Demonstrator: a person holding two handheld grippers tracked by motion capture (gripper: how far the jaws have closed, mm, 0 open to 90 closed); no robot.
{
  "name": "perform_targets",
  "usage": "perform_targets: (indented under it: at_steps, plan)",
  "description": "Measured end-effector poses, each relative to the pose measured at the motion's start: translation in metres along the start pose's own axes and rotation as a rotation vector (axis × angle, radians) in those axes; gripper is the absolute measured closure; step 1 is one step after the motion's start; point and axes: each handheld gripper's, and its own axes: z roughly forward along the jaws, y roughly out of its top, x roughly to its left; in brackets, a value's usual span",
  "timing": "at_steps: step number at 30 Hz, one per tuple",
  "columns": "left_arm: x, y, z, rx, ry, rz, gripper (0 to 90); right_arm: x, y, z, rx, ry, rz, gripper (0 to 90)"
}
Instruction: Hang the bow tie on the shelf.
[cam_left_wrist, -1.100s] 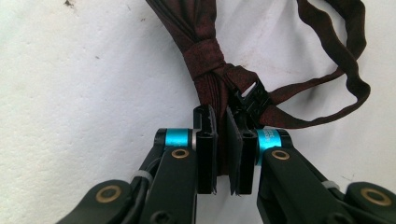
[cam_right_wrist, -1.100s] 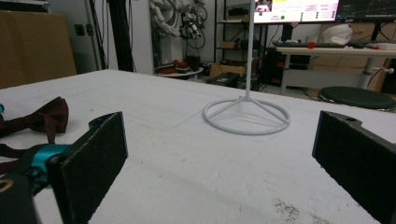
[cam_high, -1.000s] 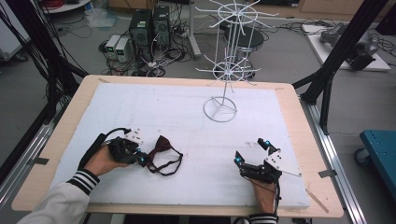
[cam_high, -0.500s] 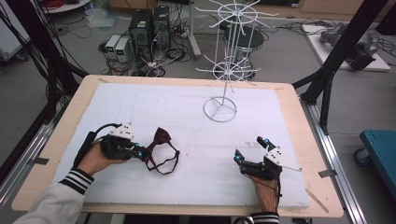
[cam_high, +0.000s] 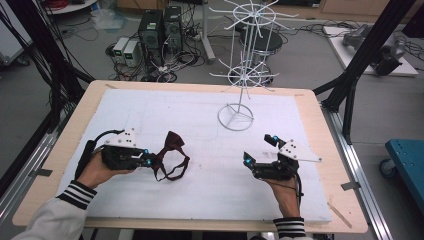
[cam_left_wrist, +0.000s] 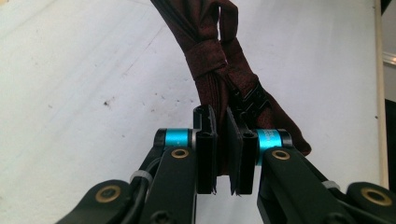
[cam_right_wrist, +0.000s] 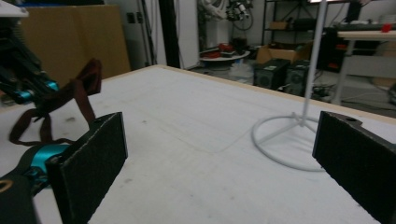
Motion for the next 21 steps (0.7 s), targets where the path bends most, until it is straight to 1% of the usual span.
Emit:
perform_targets:
  at_steps: [1, 2, 3, 5, 6, 7, 9, 11, 13, 14, 16, 17, 19, 20, 21]
  plan:
    - [0.0, 0.002, -0.001, -0.016, -0.01, -0.004, 82.7, 0.001, 0.005, 0.003, 0.006, 0.041, 0.018, 2.4]
    - [0.0, 0.003, -0.001, -0.027, -0.021, -0.004, 82.7, 0.001, 0.005, 0.003, 0.006, 0.041, 0.018, 2.4]
    - [-0.001, 0.005, -0.002, -0.04, -0.027, 0.0, 82.6, 0.001, 0.007, 0.005, 0.01, 0.061, 0.024, 2.4]
    - [-0.001, 0.008, -0.002, -0.038, -0.031, 0.018, 82.7, 0.002, 0.014, 0.01, 0.03, 0.099, 0.028, 2.4]
    - [-0.001, 0.009, -0.002, -0.045, -0.035, 0.022, 82.7, 0.002, 0.014, 0.01, 0.03, 0.099, 0.028, 2.4]
    - [-0.001, 0.011, -0.002, -0.05, -0.04, 0.029, 82.7, 0.002, 0.016, 0.012, 0.038, 0.112, 0.026, 2.4]
    - [-0.001, 0.014, -0.002, -0.065, -0.047, 0.045, 82.7, 0.003, 0.021, 0.014, 0.061, 0.14, 0.007, 2.5]
    - [-0.002, 0.019, -0.002, -0.084, -0.051, 0.057, 82.7, 0.003, 0.026, 0.016, 0.07, 0.174, 0.006, 2.5]
    - [-0.003, 0.022, -0.002, -0.094, -0.057, 0.076, 82.7, 0.003, 0.032, 0.02, 0.085, 0.223, 0.003, 2.5]
    - [-0.003, 0.023, -0.001, -0.101, -0.065, 0.086, 82.7, 0.003, 0.032, 0.02, 0.085, 0.223, 0.003, 2.5]
    - [-0.005, 0.026, 0.0, -0.114, -0.073, 0.096, 82.7, 0.004, 0.037, 0.023, 0.101, 0.25, -0.02, 2.5]
    - [-0.005, 0.028, 0.0, -0.119, -0.077, 0.104, 82.7, 0.006, 0.042, 0.026, 0.111, 0.278, -0.049, 2.5]
    - [-0.006, 0.03, 0.001, -0.128, -0.084, 0.111, 82.7, 0.009, 0.047, 0.029, 0.126, 0.287, -0.073, 2.5]
    - [-0.006, 0.032, 0.002, -0.131, -0.089, 0.117, 82.7, 0.009, 0.047, 0.029, 0.126, 0.287, -0.073, 2.5]
    - [-0.006, 0.033, 0.003, -0.136, -0.092, 0.117, 82.7, 0.012, 0.051, 0.033, 0.138, 0.299, -0.093, 2.5]
